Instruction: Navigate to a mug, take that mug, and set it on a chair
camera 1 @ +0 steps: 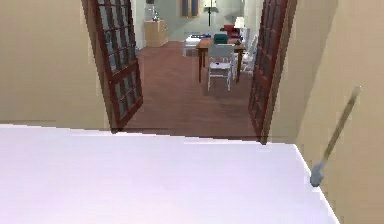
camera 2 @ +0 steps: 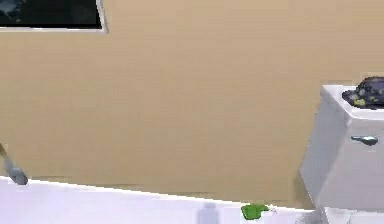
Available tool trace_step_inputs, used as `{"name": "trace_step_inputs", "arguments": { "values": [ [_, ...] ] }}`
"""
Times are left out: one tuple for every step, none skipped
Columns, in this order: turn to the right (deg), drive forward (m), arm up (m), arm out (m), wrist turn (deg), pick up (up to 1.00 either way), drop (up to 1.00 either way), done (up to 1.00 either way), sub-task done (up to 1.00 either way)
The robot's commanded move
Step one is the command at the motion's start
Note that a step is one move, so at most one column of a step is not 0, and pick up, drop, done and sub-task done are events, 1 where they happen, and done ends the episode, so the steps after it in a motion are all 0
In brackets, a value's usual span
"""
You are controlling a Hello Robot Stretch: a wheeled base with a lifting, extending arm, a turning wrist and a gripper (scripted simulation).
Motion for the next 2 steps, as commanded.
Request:
{"name": "trace_step_inputs", "arguments": {
  "values": [
    [0.0, 1.0, 0.0, 0.0, 0.0, 0.0, 0.0, 0.0, 0.0],
    [0.0, 1.0, 0.0, 0.0, 0.0, 0.0, 0.0, 0.0, 0.0]
  ]
}}
